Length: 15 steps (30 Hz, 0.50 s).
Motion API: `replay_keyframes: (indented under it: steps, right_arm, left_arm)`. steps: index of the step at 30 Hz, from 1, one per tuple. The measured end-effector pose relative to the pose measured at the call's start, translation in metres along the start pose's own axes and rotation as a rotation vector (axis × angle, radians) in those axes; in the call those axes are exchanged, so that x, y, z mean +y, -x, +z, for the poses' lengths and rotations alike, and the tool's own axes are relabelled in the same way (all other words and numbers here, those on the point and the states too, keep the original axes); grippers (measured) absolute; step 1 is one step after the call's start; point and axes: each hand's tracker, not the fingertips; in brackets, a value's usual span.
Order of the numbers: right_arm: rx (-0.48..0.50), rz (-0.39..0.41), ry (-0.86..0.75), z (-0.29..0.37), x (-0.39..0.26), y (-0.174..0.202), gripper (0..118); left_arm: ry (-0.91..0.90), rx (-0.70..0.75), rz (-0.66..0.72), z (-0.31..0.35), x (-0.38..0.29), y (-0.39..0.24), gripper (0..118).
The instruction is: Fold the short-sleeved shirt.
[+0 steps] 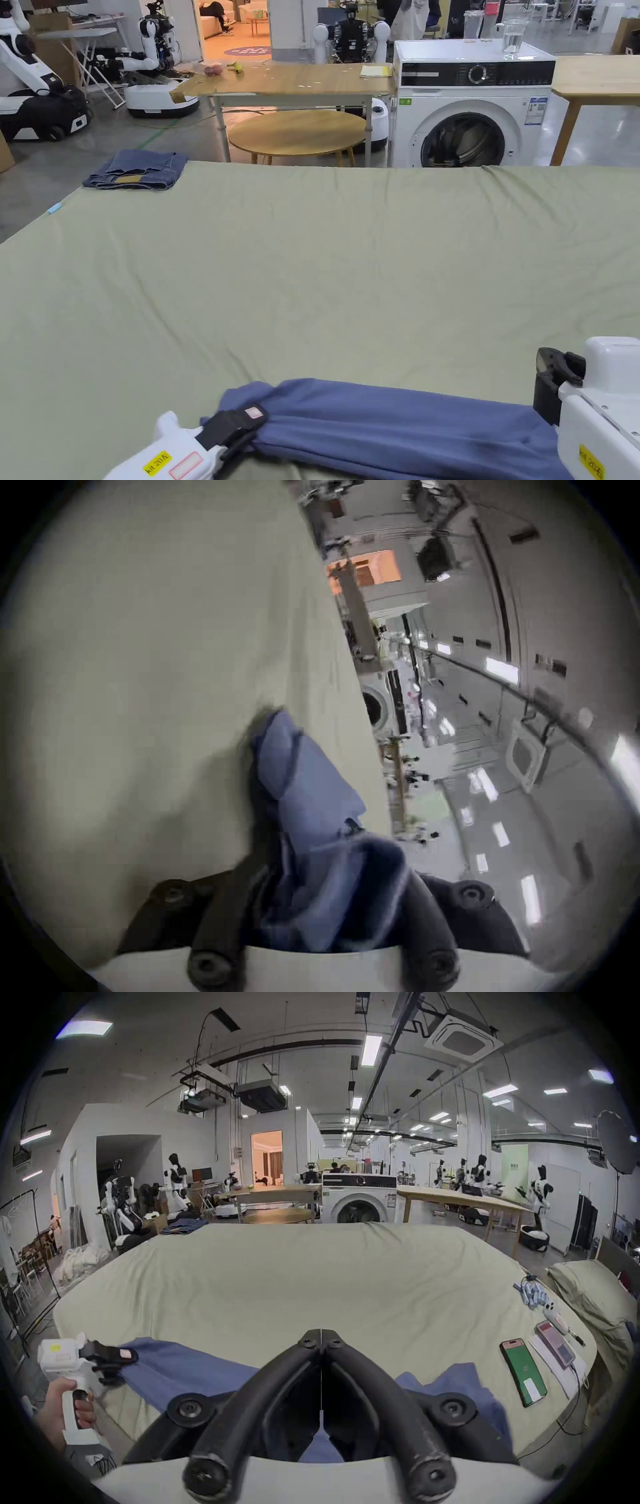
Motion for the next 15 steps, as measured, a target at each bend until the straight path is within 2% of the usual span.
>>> replay_keyframes:
  steps: [2, 4, 6, 8, 12, 15]
  right_arm:
    - [-0.004, 0.006, 0.006, 0.001, -0.002, -0.001, 0]
    - [-0.002, 0.01, 0.011, 0.003, -0.002, -0.004, 0]
    - [0.003, 0.02, 0.013, 0.004, -0.001, -0.008, 0]
    - [0.008, 0.031, 0.015, 0.003, 0.0, -0.013, 0]
    - [0.02, 0.039, 0.02, 0.003, 0.004, -0.028, 0]
    - [0.027, 0.031, 0.022, 0.006, 0.007, -0.045, 0]
  left_arm:
    - [-0.067, 0.06, -0.042, 0.01, 0.014, 0.002, 12]
    - [-0.076, 0.105, -0.162, 0.017, 0.029, -0.001, 12]
    - [-0.089, 0.21, -0.436, 0.028, 0.031, -0.024, 12]
    - [-0.108, 0.249, -0.631, 0.037, 0.024, -0.051, 12]
    - [-0.168, 0.214, -1.019, 0.044, -0.022, -0.117, 12]
    - [-0.176, 0.183, -1.379, 0.034, -0.082, -0.16, 12]
